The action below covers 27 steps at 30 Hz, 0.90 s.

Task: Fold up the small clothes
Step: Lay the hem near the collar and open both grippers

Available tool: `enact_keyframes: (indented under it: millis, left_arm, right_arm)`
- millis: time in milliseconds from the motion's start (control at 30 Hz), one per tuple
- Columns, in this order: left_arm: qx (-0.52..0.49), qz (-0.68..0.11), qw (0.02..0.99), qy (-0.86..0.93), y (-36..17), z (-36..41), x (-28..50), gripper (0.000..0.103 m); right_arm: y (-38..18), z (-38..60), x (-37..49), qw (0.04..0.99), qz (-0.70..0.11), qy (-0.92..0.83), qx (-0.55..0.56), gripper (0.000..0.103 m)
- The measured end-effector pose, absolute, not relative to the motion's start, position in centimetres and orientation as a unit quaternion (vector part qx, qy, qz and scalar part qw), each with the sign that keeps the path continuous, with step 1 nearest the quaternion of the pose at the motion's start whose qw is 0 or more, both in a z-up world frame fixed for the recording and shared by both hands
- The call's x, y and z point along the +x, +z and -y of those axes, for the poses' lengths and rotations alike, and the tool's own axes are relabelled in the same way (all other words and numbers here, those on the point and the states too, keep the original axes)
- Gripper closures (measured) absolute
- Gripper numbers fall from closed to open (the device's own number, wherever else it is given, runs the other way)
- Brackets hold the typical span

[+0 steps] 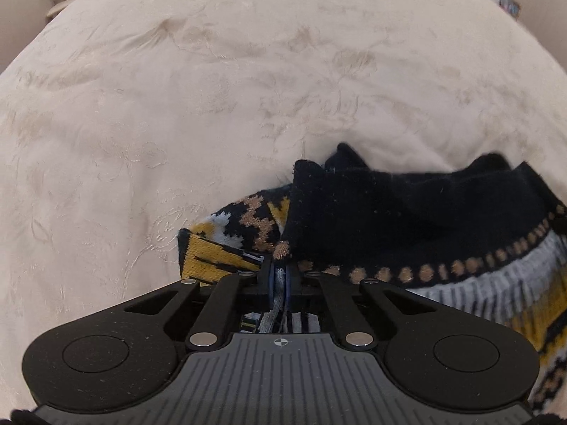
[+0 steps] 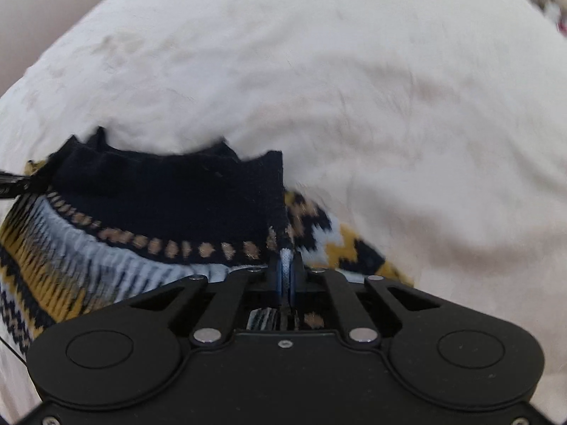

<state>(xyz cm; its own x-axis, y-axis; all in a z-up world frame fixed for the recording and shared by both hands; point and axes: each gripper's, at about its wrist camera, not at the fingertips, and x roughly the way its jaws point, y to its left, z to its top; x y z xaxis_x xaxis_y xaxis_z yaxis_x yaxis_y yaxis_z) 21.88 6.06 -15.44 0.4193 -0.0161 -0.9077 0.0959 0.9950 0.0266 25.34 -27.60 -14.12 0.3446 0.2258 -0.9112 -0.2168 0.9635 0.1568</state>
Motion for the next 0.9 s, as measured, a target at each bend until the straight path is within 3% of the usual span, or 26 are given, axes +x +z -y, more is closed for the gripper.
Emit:
enact_keyframes:
  millis: [133,167,200,233,267,467,600,700,900]
  left_arm:
    - [0.046,-0.545,0.837,-0.029,-15.5,-5.5,21.8,0.088]
    - [0.037,-0.546,0.837,-0.027,-15.3,-5.7,21.7,0.081]
    - [0.029,-0.546,0.837,-0.025,-15.0,-6.0,21.4,0.067]
    - [0.019,-0.545,0.838,-0.024,-14.8,-6.2,21.2,0.059]
    - [0.011,-0.544,0.839,-0.023,-14.5,-6.5,20.8,0.058]
    - [-0.005,-0.548,0.836,0.010,-12.5,-6.6,18.2,0.040]
    - [-0.028,-0.550,0.835,-0.003,-11.5,-6.0,16.2,0.018]
    - [-0.012,-0.552,0.834,-0.010,-11.2,-4.4,14.7,0.013]
    - [0.008,-0.561,0.827,-0.021,-11.7,-0.7,12.1,0.013]
  right_arm:
    - [-14.6,27.5,25.0,0.816,-0.563,0.127,0.011,0.082]
    - [-14.3,27.6,24.8,0.819,-0.560,0.123,0.016,0.065]
    - [-14.1,27.7,24.6,0.821,-0.558,0.119,0.022,0.041]
    - [-13.8,27.9,24.2,0.822,-0.557,0.115,0.031,0.032]
    - [-13.6,28.1,23.8,0.824,-0.554,0.115,0.041,0.026]
    - [-12.2,28.8,21.2,0.829,-0.546,0.095,0.074,0.023]
    - [-11.8,28.8,19.3,0.828,-0.546,0.091,0.087,0.015]
    - [-11.5,28.4,17.6,0.829,-0.546,0.091,0.080,0.005]
    - [-11.2,27.9,14.7,0.826,-0.550,0.094,0.079,0.000]
